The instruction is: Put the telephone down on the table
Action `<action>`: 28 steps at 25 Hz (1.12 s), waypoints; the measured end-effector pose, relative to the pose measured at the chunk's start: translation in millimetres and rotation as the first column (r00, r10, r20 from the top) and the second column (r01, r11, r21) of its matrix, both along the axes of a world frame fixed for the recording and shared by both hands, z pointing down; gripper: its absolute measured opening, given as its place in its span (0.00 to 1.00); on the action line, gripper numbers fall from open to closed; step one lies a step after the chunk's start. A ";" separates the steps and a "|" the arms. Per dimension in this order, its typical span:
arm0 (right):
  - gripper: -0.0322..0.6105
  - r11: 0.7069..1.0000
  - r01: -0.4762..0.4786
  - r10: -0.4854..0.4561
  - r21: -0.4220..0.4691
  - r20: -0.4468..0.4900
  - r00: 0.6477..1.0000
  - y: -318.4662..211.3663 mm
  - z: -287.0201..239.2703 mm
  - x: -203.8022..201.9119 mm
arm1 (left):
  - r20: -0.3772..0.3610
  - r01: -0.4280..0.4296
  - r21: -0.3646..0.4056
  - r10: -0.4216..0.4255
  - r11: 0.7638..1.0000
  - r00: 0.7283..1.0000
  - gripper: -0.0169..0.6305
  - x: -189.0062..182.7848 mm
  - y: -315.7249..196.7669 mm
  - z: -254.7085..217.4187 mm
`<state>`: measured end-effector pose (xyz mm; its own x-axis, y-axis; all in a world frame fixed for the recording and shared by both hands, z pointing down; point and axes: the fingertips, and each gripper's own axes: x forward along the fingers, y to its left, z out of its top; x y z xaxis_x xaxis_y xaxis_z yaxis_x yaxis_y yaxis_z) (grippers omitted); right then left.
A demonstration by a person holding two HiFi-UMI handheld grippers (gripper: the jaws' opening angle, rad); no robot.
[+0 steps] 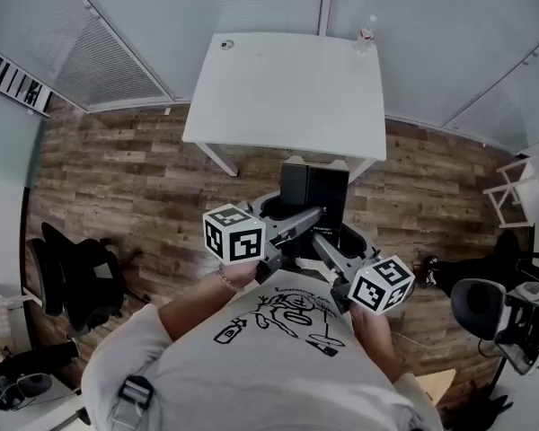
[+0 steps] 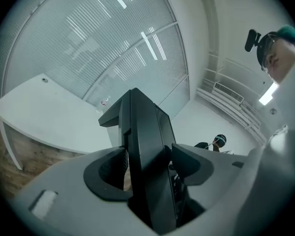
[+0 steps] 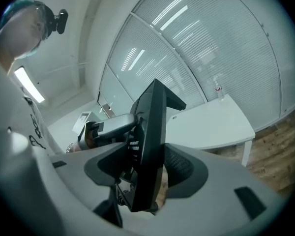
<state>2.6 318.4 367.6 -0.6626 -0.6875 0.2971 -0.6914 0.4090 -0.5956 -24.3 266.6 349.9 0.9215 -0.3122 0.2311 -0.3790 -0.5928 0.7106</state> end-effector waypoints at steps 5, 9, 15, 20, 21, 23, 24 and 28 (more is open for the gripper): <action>0.40 1.000 0.003 -0.003 -0.001 -0.005 1.000 3.4 5.0 23.3 | -0.002 0.002 -0.002 -0.002 1.000 1.000 0.46 23.4 3.4 5.3; 0.40 1.000 0.004 -0.005 -0.010 -0.020 1.000 8.3 7.7 39.1 | -0.017 0.012 -0.011 -0.012 1.000 1.000 0.46 38.3 8.5 9.5; 0.40 1.000 0.014 -0.014 -0.023 -0.012 1.000 9.2 15.3 39.9 | -0.011 0.020 -0.029 -0.020 0.999 1.000 0.46 38.9 9.3 17.5; 0.40 0.999 0.033 -0.033 -0.018 -0.017 0.999 -11.0 14.8 33.1 | -0.018 0.044 -0.028 -0.044 0.999 0.999 0.46 30.6 -9.9 18.1; 0.40 0.999 0.035 -0.035 -0.015 -0.015 0.999 -16.6 15.1 32.0 | -0.019 0.047 -0.028 -0.048 0.999 0.999 0.46 29.3 -15.8 17.9; 0.40 0.999 0.036 -0.036 -0.017 -0.013 0.999 -28.9 15.5 29.8 | -0.018 0.051 -0.028 -0.051 0.998 0.999 0.46 27.2 -28.2 17.7; 0.40 0.999 0.036 -0.036 -0.019 -0.012 0.999 -35.1 15.6 28.4 | -0.017 0.051 -0.029 -0.051 0.998 0.999 0.46 25.9 -34.4 17.8; 0.40 0.999 0.039 -0.039 -0.031 -0.014 0.999 -59.0 14.2 18.1 | -0.013 0.050 -0.026 -0.050 0.998 0.999 0.46 15.7 -57.7 17.1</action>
<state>20.7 259.4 381.9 -0.6840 -0.6517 0.3278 -0.6843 0.4175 -0.5979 -8.6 208.9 366.9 0.9081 -0.3520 0.2267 -0.3975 -0.5551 0.7306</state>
